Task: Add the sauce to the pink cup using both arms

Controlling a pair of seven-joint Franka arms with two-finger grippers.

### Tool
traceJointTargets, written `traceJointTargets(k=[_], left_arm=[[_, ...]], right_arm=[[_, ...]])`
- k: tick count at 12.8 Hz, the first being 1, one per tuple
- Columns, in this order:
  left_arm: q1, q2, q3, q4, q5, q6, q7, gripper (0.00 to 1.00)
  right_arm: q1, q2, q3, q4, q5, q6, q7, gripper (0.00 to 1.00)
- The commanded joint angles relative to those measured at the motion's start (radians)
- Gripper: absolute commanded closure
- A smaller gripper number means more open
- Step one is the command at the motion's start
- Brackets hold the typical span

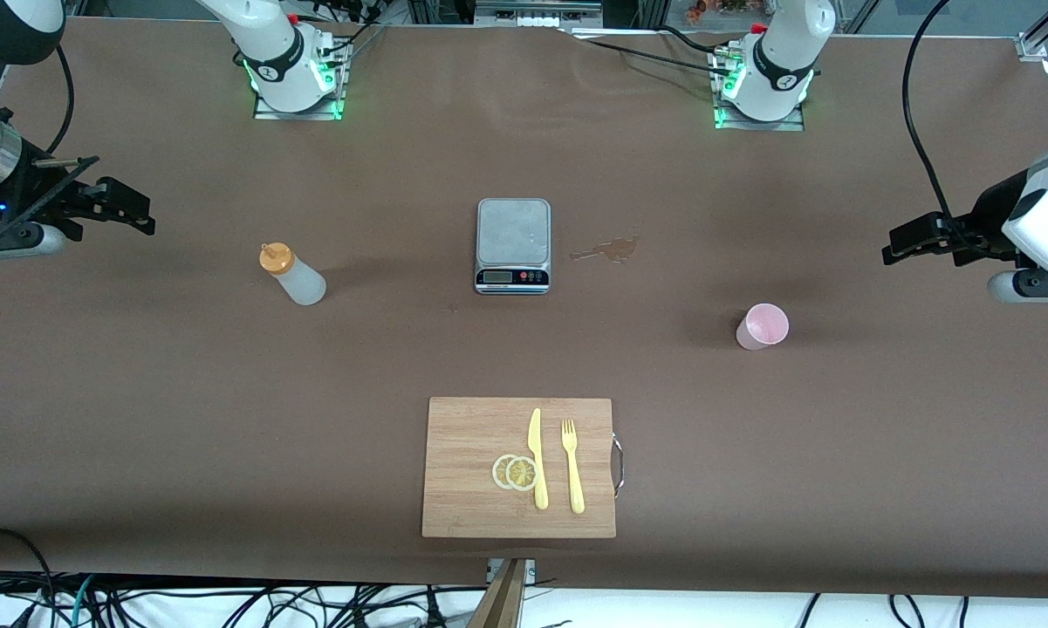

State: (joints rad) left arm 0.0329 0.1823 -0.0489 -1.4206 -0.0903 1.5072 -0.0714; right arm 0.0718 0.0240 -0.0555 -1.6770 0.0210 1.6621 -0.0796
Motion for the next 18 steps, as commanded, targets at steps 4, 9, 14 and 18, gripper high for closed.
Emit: traceJointTargets(k=[4, 9, 14, 18], left_arm=[[-0.001, 0.019, -0.002, 0.037, 0.023, -0.021, -0.008, 0.00], [0.007, 0.035, 0.003, 0.037, 0.023, -0.019, -0.008, 0.00], [0.013, 0.110, 0.004, 0.016, 0.023, 0.028, -0.002, 0.00], [0.010, 0.181, 0.004, -0.157, 0.024, 0.255, 0.040, 0.00]], right_arm=[[0.000, 0.004, 0.002, 0.016, 0.001, -0.013, 0.006, 0.00], [0.000, 0.004, 0.002, 0.014, 0.001, -0.015, 0.004, 0.00], [0.000, 0.004, 0.002, 0.014, 0.001, -0.015, 0.003, 0.00], [-0.001, 0.004, 0.000, 0.014, 0.001, -0.016, -0.003, 0.00]])
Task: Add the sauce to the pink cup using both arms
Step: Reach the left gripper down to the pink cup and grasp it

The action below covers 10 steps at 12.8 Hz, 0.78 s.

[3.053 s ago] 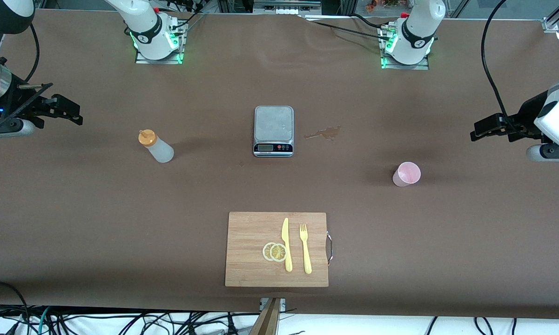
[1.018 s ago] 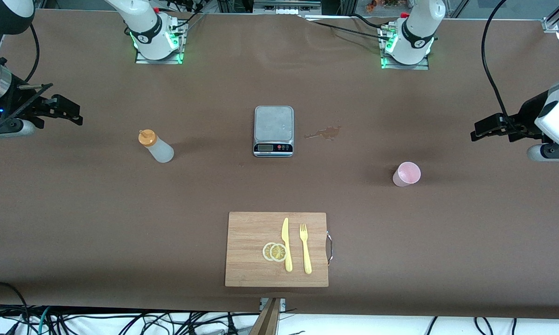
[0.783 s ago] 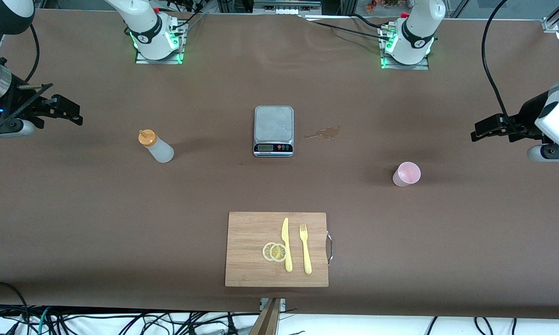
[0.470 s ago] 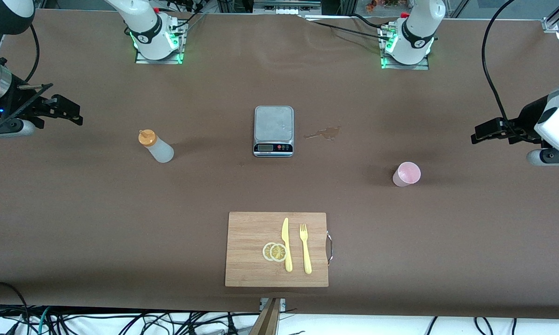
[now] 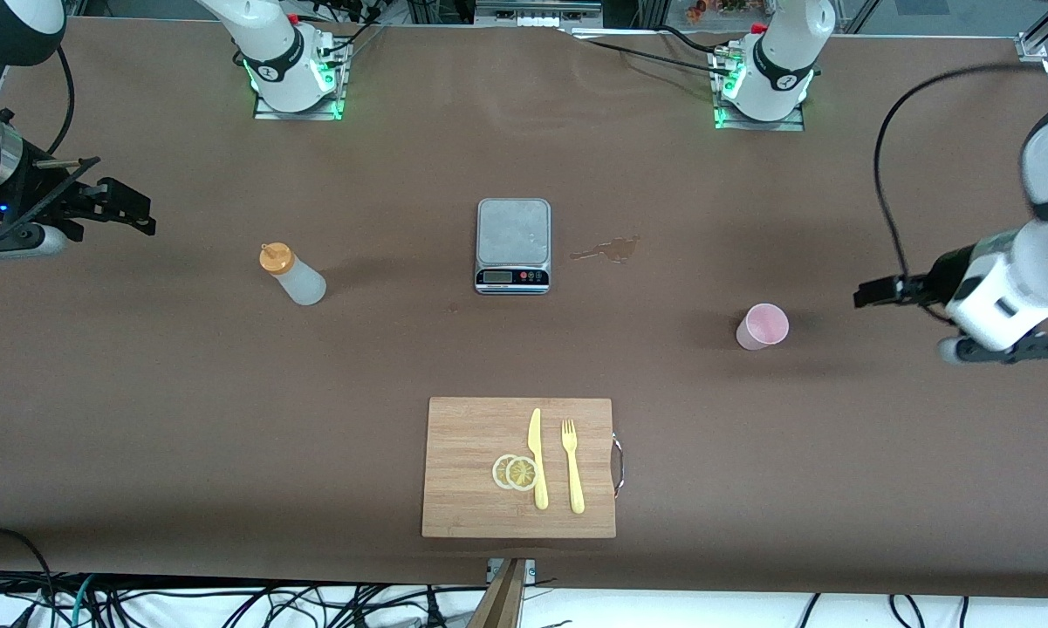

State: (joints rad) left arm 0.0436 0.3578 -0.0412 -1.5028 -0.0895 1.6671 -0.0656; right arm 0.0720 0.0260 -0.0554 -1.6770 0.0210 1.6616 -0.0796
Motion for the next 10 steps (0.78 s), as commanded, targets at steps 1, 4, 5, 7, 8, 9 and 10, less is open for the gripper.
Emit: traceJointTargets(k=[1, 4, 5, 7, 8, 9, 10], left_arm=[[-0.004, 0.013, -0.003, -0.124, 0.024, 0.158, 0.039, 0.00], [-0.018, 0.013, -0.003, -0.276, 0.049, 0.334, 0.043, 0.00], [-0.025, 0.013, -0.003, -0.313, 0.068, 0.377, 0.041, 0.01], [-0.031, 0.013, -0.003, -0.399, 0.070, 0.478, 0.039, 0.02], [-0.033, 0.013, -0.003, -0.434, 0.070, 0.526, 0.038, 0.02], [-0.033, 0.013, -0.003, -0.459, 0.068, 0.557, 0.036, 0.04], [-0.040, 0.015, -0.003, -0.483, 0.070, 0.589, 0.033, 0.04]], right_arm=[[-0.001, 0.002, 0.000, 0.014, 0.000, -0.014, -0.002, 0.00], [-0.001, 0.002, 0.000, 0.014, 0.000, -0.014, -0.005, 0.00], [-0.001, 0.002, 0.000, 0.014, 0.000, -0.016, -0.005, 0.00], [-0.001, 0.002, 0.000, 0.014, 0.000, -0.014, -0.003, 0.00], [0.000, 0.002, 0.000, 0.014, 0.000, -0.016, -0.002, 0.00], [-0.001, 0.002, 0.000, 0.014, 0.000, -0.016, -0.003, 0.00], [0.000, 0.002, 0.000, 0.014, 0.000, -0.016, -0.003, 0.00]])
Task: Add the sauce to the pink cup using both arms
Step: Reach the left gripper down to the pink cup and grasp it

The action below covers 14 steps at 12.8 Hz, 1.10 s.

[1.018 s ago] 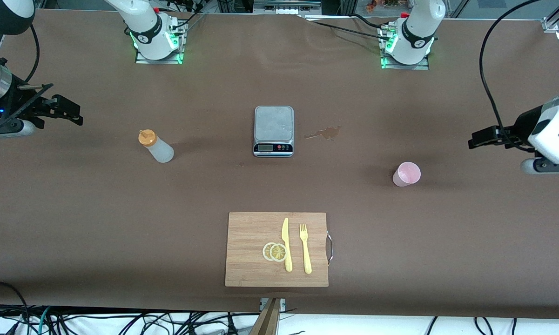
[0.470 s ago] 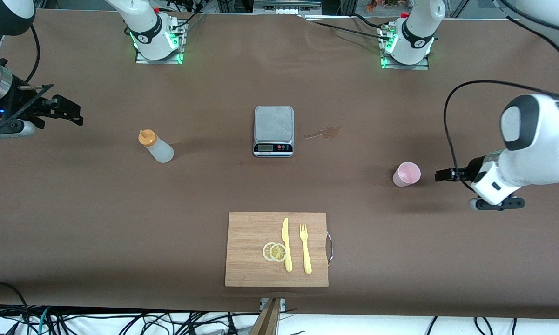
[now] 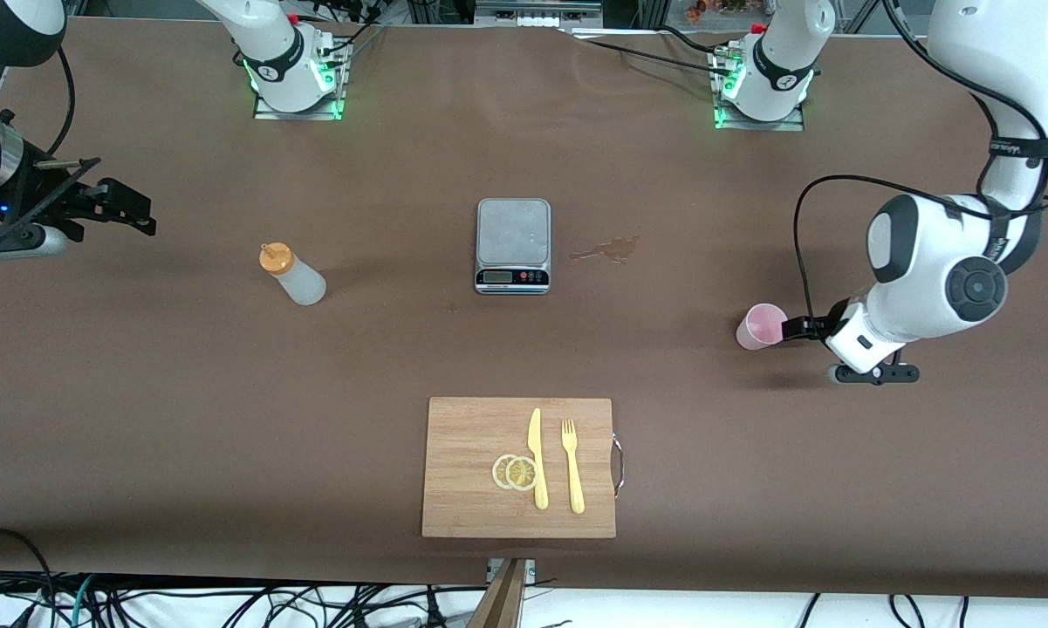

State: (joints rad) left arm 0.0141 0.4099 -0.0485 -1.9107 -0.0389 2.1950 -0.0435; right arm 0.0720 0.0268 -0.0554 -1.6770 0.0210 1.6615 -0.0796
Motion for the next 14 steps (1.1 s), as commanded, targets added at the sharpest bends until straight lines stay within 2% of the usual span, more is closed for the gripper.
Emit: traceJointTargets(k=[1, 4, 6, 7, 9, 11, 12, 14], left_arm=[[-0.016, -0.039, 0.004, -0.103, 0.017, 0.093, 0.010, 0.05], [-0.020, -0.046, 0.004, -0.160, 0.017, 0.150, 0.005, 0.06], [-0.023, -0.046, 0.004, -0.172, 0.016, 0.157, 0.004, 0.14], [-0.025, -0.046, 0.004, -0.172, 0.014, 0.157, -0.010, 0.25], [-0.043, -0.048, 0.004, -0.169, 0.014, 0.146, -0.082, 0.62], [-0.046, -0.049, 0.004, -0.162, 0.016, 0.141, -0.110, 0.91], [-0.046, -0.048, 0.004, -0.160, 0.016, 0.141, -0.111, 1.00], [-0.046, -0.049, 0.004, -0.157, 0.014, 0.141, -0.107, 1.00]], right_arm=[[0.000, 0.001, 0.002, 0.014, 0.000, -0.016, -0.002, 0.00], [-0.001, 0.001, 0.000, 0.013, 0.002, -0.016, -0.002, 0.00], [-0.001, -0.001, 0.000, 0.013, 0.002, -0.017, 0.001, 0.00], [-0.001, -0.001, 0.002, 0.013, 0.002, -0.016, 0.003, 0.00], [-0.001, -0.001, 0.000, 0.010, 0.002, -0.017, -0.002, 0.00], [-0.001, -0.001, -0.001, 0.011, 0.002, -0.016, -0.003, 0.00], [-0.001, 0.001, 0.000, 0.011, 0.002, -0.016, 0.000, 0.00], [0.002, 0.002, 0.003, 0.011, 0.002, -0.012, 0.004, 0.00]])
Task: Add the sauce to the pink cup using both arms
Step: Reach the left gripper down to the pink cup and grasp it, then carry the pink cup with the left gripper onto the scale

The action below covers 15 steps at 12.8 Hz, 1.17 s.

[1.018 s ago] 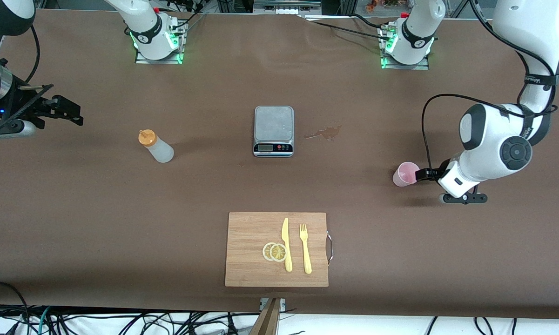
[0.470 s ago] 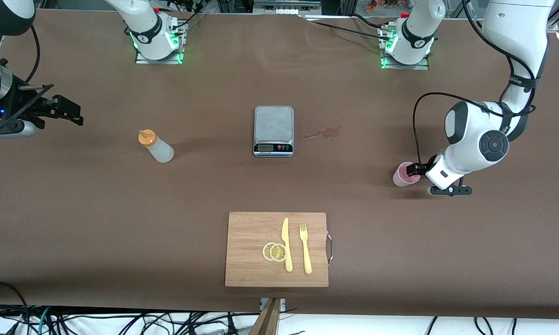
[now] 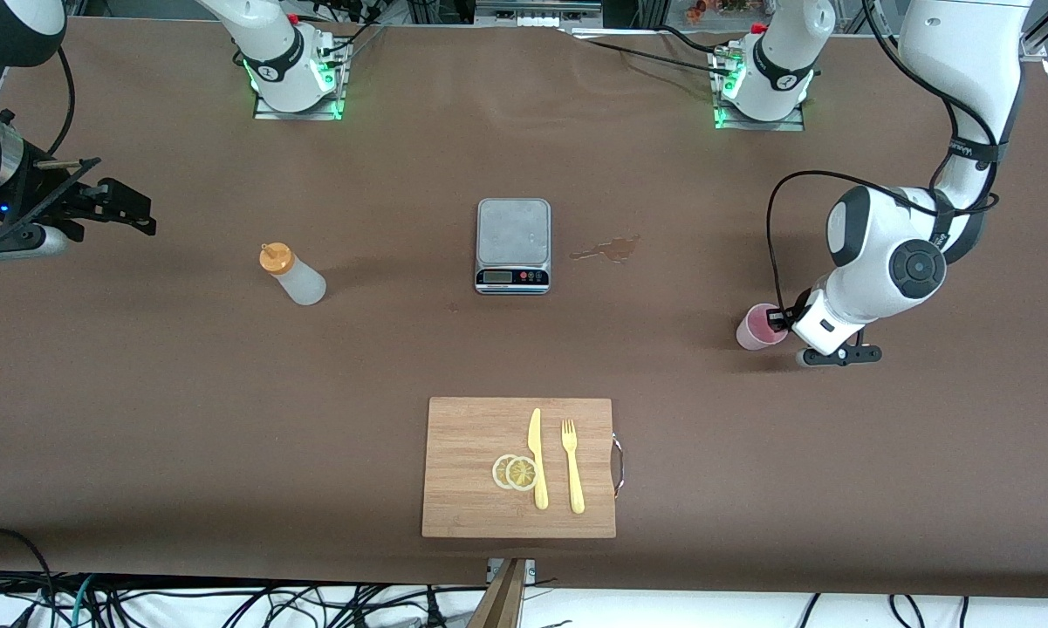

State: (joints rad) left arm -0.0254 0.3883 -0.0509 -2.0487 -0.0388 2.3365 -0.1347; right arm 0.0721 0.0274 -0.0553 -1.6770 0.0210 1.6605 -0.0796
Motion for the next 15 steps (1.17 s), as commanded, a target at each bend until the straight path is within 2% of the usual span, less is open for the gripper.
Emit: traceJointTargets(k=[1, 4, 7, 10, 13, 15], left_arm=[[-0.007, -0.028, 0.006, -0.010, 0.013, 0.000, -0.013, 1.00], [-0.046, -0.040, -0.001, 0.056, 0.004, -0.047, -0.019, 1.00], [-0.164, -0.040, -0.001, 0.177, -0.108, -0.169, -0.022, 1.00], [-0.312, -0.040, -0.001, 0.212, -0.139, -0.197, -0.049, 1.00], [-0.503, -0.034, -0.001, 0.228, -0.138, -0.192, -0.299, 1.00], [-0.595, -0.031, -0.001, 0.236, -0.138, -0.186, -0.419, 1.00]], right_arm=[[0.005, 0.000, 0.008, 0.013, 0.002, -0.013, 0.009, 0.00], [0.011, -0.003, 0.015, 0.011, 0.002, -0.015, 0.011, 0.00], [0.009, -0.001, 0.014, 0.011, 0.002, -0.015, 0.011, 0.00], [0.009, -0.001, 0.014, 0.011, 0.002, -0.015, 0.011, 0.00], [0.011, -0.001, 0.014, 0.011, 0.002, -0.015, 0.011, 0.00], [0.009, -0.001, 0.014, 0.011, 0.002, -0.015, 0.011, 0.00]])
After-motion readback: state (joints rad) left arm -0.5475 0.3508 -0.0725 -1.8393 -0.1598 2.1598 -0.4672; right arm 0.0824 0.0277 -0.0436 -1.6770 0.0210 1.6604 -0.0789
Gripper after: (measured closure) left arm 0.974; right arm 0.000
